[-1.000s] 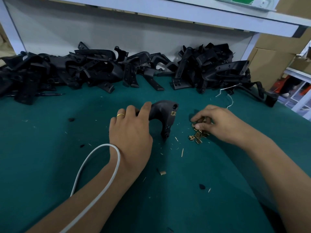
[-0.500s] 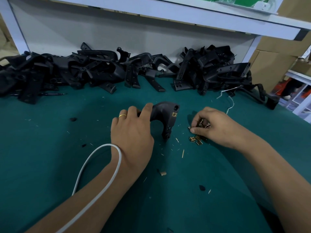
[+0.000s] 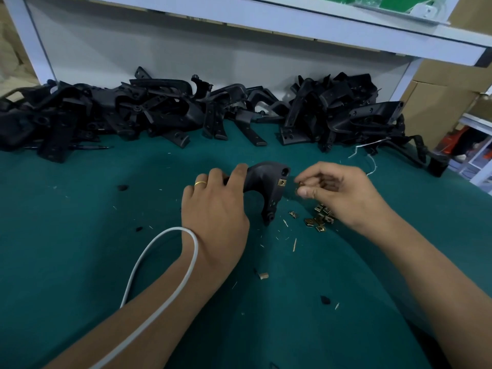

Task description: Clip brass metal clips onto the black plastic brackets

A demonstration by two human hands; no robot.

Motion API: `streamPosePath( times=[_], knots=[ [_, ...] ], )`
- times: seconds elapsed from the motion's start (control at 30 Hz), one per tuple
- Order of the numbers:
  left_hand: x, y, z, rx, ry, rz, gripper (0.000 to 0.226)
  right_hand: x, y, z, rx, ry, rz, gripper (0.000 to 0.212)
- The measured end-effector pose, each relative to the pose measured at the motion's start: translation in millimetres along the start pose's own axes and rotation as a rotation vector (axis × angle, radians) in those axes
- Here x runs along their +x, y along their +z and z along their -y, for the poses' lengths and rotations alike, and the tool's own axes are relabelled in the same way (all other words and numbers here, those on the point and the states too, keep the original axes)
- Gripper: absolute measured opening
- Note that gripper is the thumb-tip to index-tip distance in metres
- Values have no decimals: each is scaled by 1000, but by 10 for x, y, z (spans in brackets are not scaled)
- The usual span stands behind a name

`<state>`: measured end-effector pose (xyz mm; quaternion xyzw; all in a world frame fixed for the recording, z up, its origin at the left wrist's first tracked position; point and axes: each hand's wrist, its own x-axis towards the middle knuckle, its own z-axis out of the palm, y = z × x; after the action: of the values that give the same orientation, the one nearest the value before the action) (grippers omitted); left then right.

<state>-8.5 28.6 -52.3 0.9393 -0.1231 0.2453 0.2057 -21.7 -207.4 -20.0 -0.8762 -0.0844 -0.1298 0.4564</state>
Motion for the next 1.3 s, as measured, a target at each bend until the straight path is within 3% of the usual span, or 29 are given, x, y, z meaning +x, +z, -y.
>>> streamPosePath(
  times=[0.13,0.27,1.3],
  knots=[
    [16,-75,13,-220,-110,-94,52,-21,93,68,358,35,42,15],
    [14,-78,6,-268,-115,-112,52,-46,242,101,465,63,80,19],
    [5,-94,-7,-307,-84,-99,52,-50,306,163,680,74,88,15]
  ],
)
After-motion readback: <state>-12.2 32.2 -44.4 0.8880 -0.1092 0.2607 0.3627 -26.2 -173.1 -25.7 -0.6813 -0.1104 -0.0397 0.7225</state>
